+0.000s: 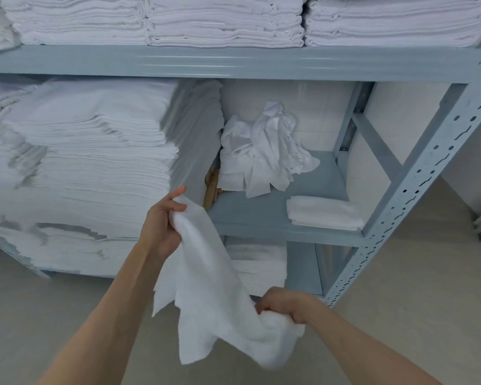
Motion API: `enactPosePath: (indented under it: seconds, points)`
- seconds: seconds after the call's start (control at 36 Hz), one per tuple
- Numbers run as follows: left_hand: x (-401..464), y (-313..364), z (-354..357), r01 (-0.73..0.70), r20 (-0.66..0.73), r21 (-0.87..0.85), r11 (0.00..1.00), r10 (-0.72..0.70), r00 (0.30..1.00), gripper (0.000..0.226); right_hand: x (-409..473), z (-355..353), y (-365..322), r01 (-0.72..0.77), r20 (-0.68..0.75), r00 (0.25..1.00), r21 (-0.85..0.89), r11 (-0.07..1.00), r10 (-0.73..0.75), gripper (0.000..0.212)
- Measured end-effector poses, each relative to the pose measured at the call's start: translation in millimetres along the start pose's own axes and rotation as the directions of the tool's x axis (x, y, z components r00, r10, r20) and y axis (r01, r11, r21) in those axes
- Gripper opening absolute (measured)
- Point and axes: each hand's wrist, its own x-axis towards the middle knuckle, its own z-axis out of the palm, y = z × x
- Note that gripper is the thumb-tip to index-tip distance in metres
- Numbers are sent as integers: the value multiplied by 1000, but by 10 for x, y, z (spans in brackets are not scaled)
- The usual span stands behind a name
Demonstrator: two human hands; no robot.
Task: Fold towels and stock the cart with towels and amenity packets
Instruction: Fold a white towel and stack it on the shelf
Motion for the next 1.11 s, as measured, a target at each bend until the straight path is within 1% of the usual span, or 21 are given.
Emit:
enactPosePath:
  seconds: [0.03, 0.11, 0.19, 0.28, 0.31, 0.36, 0.39, 0.42, 0.47, 0.53, 0.58, 0.64, 0.72, 0.78, 0.83, 0.92, 0.97, 1.03, 1.11]
  points:
    - [-1, -8, -17, 10, -8, -17, 1000, -10, 1000, 48, -14, 19, 21, 21, 44, 999, 65, 998, -24, 9]
    - [-17, -56, -50, 35, -30, -59, 998, -37, 999, 52, -71, 81, 60, 38, 141, 987, 277, 960, -79, 14]
    - [-15, -110, -59, 63, -34, -143, 988, -68, 997, 53, -61, 120, 116, 89, 147, 974, 445, 891, -171, 10]
    - [-16, -140, -57, 91, -22, -191, 977, -97, 995, 52, -12, 153, 212, 53, 202, 956, 596, 801, -213, 10]
    - [-15, -147, -51, 98, -19, -193, 976, -104, 994, 51, 29, 171, 245, 29, 222, 951, 624, 781, -213, 21]
    - [-15, -164, -35, 115, -10, -200, 973, -119, 993, 50, 108, 234, 293, -5, 236, 953, 635, 773, -187, 53]
    - [-14, -173, -21, 125, -4, -203, 971, -129, 992, 49, 141, 273, 308, -11, 234, 955, 641, 768, -181, 62]
    - [-12, -183, -10, 135, 5, -206, 969, -137, 991, 47, 175, 321, 321, -18, 233, 956, 654, 756, -179, 64]
    - [-2, -195, 12, 144, 18, -215, 966, -143, 989, 42, 226, 411, 320, -46, 218, 965, 681, 731, -143, 61]
    - [9, -199, 27, 146, 21, -208, 967, -145, 989, 40, 268, 480, 299, -67, 212, 972, 675, 734, -106, 59]
    - [25, -198, 23, 141, 5, -183, 973, -143, 990, 40, 278, 535, 247, -64, 203, 974, 670, 740, -100, 46]
    - [52, -193, 9, 142, 2, -161, 977, -143, 990, 39, 293, 533, 190, -12, 113, 990, 677, 736, -88, 30]
    - [107, -195, -23, 150, 0, -74, 986, -151, 989, 27, 280, 391, 73, 149, -114, 989, 735, 661, -96, 25]
    - [156, -215, -54, 154, -34, 13, 988, -153, 988, 24, 215, 209, -9, 246, -210, 969, 773, 585, -130, 21]
    - [211, -235, -96, 149, -52, 79, 986, -145, 988, 25, 118, -28, -64, 332, -307, 942, 786, 522, -137, 17]
    - [291, -229, -186, 115, -92, 209, 971, -98, 991, 25, -32, -430, -74, 430, -450, 892, 814, 390, -44, 15]
    - [345, -211, -285, 86, -141, 298, 951, -45, 989, 22, -138, -681, -37, 488, -512, 859, 814, 316, -9, 15]
    - [401, -184, -393, 59, -168, 390, 919, 7, 986, 18, -238, -888, 29, 505, -539, 842, 801, 322, 22, 19]
    - [483, -151, -531, 40, -162, 511, 858, 51, 986, 15, -360, -1121, 137, 498, -570, 816, 776, 387, 94, 21]
